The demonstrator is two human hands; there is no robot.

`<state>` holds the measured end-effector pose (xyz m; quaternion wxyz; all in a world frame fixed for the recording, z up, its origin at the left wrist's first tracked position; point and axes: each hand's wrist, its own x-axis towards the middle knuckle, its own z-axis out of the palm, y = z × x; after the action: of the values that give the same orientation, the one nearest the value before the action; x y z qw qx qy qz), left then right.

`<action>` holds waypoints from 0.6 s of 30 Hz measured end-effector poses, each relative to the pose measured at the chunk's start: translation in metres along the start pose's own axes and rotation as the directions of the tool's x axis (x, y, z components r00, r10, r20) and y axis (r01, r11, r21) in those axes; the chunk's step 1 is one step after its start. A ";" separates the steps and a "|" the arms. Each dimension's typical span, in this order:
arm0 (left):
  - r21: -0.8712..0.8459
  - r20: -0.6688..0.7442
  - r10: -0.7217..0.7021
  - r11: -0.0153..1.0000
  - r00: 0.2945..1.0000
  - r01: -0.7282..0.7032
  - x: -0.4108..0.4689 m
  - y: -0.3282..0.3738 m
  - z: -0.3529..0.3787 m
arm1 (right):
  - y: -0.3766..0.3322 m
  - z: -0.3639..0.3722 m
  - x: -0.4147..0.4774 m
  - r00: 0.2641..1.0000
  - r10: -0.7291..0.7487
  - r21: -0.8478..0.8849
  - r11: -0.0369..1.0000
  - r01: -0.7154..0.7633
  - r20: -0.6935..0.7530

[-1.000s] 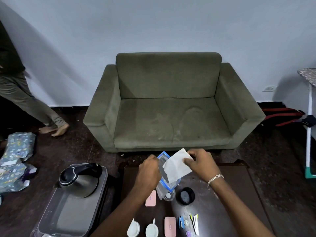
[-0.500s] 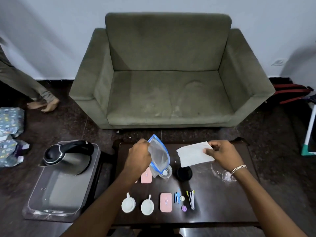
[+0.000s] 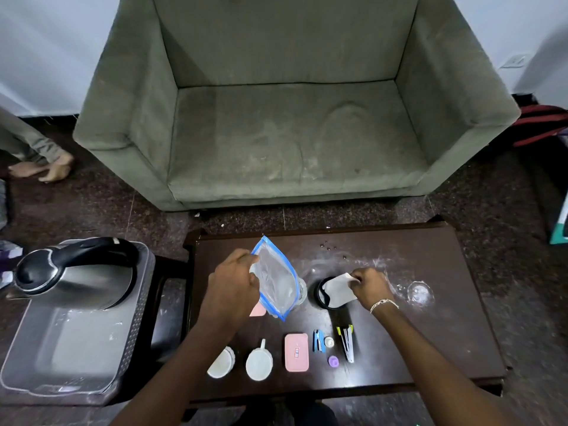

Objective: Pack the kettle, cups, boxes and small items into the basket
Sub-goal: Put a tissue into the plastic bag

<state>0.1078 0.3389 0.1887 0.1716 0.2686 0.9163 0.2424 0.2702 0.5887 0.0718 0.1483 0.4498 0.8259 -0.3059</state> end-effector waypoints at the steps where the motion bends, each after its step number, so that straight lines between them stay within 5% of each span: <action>1: 0.000 -0.001 -0.001 1.000 1.000 0.001 0.000 -0.001 0.001 | -0.001 0.003 0.001 1.000 0.009 -0.002 1.000 -0.009 -0.003; 13: -0.038 0.003 -0.031 0.999 1.000 0.031 -0.001 -0.006 0.007 | -0.015 0.009 -0.008 1.000 0.027 -0.030 0.999 -0.028 -0.013; 16: -0.111 0.007 -0.068 0.991 0.998 0.068 -0.002 -0.002 0.007 | -0.031 -0.006 -0.036 0.968 -0.132 0.150 0.975 0.166 -0.214; 18: -0.171 -0.007 -0.101 0.980 0.995 0.098 -0.002 0.001 0.005 | -0.053 -0.018 -0.066 0.875 -0.296 0.339 0.836 0.432 -0.383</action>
<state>0.1115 0.3402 0.1856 0.1985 0.2050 0.9058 0.3131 0.2631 0.5358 0.1391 -0.1461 0.3460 0.8256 -0.4211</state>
